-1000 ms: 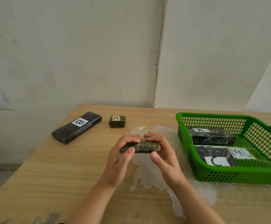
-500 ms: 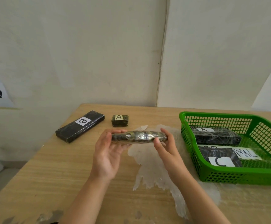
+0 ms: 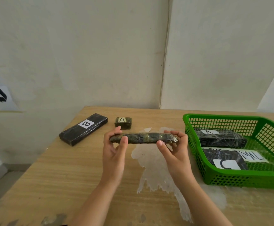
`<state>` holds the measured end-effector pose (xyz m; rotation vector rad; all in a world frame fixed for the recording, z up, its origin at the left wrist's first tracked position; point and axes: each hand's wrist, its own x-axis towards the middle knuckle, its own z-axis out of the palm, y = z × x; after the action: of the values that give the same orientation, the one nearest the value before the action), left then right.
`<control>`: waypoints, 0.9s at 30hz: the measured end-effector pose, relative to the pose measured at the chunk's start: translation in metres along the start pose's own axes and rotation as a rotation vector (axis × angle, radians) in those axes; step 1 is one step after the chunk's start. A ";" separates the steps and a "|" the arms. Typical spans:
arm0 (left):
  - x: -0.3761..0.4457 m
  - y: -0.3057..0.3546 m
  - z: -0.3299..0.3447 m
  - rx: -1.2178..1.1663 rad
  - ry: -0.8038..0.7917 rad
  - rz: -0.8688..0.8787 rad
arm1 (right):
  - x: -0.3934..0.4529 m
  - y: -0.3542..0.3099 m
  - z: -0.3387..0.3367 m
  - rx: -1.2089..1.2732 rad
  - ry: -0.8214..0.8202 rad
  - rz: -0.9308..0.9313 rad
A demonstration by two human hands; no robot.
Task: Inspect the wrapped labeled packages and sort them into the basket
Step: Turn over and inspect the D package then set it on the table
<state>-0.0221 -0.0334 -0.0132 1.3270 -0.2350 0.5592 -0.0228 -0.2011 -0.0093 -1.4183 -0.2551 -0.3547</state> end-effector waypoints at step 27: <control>0.013 -0.008 -0.014 0.299 -0.120 -0.049 | 0.000 0.001 -0.003 0.317 0.011 0.032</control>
<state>-0.0090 -0.0180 -0.0177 1.6548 -0.2218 0.4866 -0.0224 -0.2040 -0.0102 -1.1066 -0.2673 -0.2817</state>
